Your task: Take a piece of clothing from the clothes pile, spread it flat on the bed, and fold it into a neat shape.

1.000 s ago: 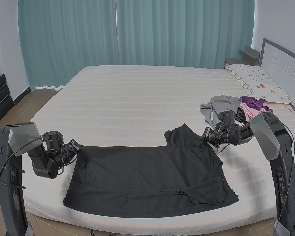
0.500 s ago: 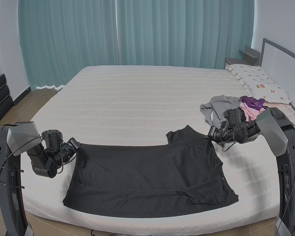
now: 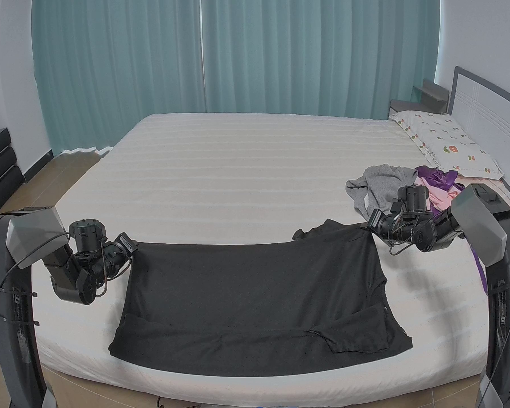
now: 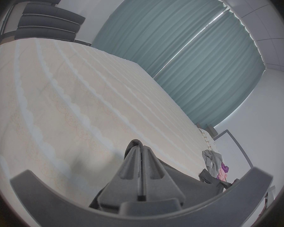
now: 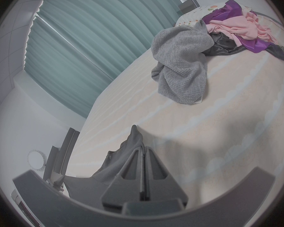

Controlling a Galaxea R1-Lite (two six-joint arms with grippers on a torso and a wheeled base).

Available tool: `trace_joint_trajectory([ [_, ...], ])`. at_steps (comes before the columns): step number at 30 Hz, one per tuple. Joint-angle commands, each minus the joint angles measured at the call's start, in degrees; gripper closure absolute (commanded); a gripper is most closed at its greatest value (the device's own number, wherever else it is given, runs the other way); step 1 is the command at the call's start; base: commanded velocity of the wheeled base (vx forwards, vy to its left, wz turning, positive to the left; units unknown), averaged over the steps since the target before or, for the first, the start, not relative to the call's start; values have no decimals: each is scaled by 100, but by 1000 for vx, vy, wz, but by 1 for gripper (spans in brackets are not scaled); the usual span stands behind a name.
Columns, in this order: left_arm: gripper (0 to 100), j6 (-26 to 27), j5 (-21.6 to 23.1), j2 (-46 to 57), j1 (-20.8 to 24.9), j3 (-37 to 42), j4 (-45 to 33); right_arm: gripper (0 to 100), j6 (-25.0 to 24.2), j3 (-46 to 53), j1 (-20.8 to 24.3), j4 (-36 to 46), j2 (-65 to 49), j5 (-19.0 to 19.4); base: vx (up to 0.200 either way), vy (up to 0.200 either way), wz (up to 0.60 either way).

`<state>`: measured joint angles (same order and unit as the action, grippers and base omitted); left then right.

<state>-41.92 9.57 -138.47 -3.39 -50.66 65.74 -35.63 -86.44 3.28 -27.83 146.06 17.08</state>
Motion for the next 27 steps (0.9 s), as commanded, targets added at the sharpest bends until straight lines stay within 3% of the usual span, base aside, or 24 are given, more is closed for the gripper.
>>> trace_joint_trajectory([
  [1,100,0,-8,66,5,13,9,100,-14,172,-3,-65,-51,-3,0,0,0],
  [27,100,9,-96,242,-83,232,-35,100,-242,778,15,-645,-297,24,0,0,0],
])
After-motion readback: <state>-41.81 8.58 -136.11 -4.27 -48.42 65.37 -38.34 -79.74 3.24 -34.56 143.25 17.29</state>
